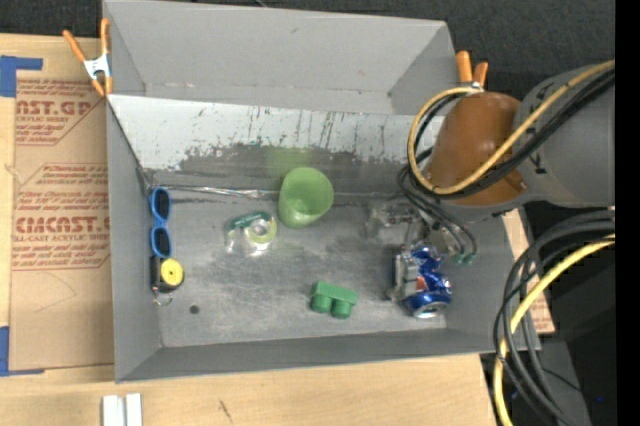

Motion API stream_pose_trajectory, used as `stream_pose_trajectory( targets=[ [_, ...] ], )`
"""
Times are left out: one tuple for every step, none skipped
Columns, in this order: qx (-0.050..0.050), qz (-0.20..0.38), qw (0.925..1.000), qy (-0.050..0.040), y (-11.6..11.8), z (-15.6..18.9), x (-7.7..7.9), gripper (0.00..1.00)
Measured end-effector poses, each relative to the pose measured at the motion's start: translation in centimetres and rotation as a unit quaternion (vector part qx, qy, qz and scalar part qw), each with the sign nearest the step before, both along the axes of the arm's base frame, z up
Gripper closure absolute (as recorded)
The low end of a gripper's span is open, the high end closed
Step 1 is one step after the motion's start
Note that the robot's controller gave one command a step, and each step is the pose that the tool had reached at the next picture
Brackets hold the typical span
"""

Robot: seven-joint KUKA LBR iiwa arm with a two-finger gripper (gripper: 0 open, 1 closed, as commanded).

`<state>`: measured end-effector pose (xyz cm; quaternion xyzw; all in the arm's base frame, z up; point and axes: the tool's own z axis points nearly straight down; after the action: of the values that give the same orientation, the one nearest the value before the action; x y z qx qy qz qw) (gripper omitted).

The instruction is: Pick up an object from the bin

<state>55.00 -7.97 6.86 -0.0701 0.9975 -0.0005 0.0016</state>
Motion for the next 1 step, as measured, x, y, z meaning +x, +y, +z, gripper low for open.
stream_pose_trajectory(
  targets=[
    [0.0,0.002,1.0,0.0029,-5.46,0.05,-4.13,0.0]
  ],
)
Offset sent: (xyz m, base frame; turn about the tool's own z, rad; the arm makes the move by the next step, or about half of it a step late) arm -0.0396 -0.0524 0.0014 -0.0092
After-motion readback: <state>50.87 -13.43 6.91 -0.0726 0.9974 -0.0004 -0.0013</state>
